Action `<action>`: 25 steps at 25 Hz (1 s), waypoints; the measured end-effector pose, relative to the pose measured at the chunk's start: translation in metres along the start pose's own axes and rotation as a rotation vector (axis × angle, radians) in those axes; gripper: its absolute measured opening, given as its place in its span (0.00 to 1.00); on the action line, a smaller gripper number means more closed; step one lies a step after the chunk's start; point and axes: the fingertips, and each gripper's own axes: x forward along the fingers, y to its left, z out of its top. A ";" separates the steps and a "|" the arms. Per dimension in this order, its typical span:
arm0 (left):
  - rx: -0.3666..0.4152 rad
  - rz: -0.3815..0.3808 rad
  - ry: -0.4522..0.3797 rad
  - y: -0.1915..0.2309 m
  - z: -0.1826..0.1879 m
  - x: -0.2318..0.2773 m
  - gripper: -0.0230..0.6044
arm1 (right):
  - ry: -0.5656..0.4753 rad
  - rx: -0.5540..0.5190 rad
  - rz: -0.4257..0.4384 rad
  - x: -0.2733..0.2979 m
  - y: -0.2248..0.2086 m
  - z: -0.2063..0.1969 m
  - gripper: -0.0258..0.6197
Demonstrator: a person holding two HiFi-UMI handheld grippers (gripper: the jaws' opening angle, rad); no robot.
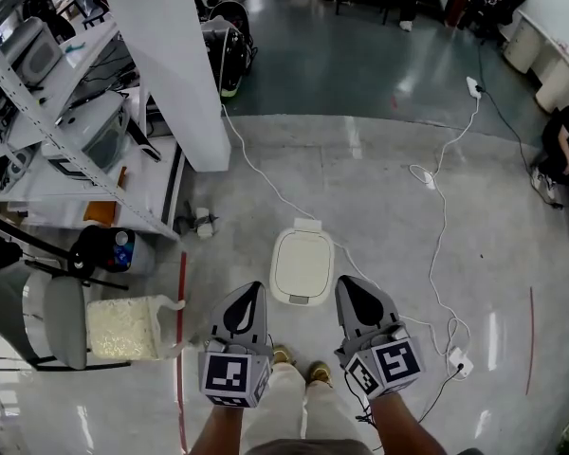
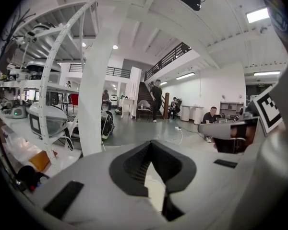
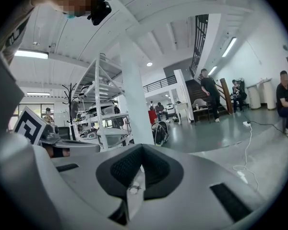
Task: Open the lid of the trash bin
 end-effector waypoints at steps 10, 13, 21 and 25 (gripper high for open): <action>-0.037 0.006 0.021 0.001 -0.018 0.001 0.03 | 0.126 0.003 0.014 0.064 -0.018 -0.054 0.09; -0.043 0.007 0.032 0.001 -0.029 0.001 0.03 | 0.197 0.007 0.011 0.085 -0.026 -0.084 0.09; -0.060 0.017 0.071 0.008 -0.064 0.007 0.03 | 0.382 0.037 -0.033 0.124 -0.058 -0.176 0.09; -0.072 0.027 0.087 0.016 -0.077 0.011 0.03 | 0.486 0.055 -0.050 0.132 -0.067 -0.229 0.09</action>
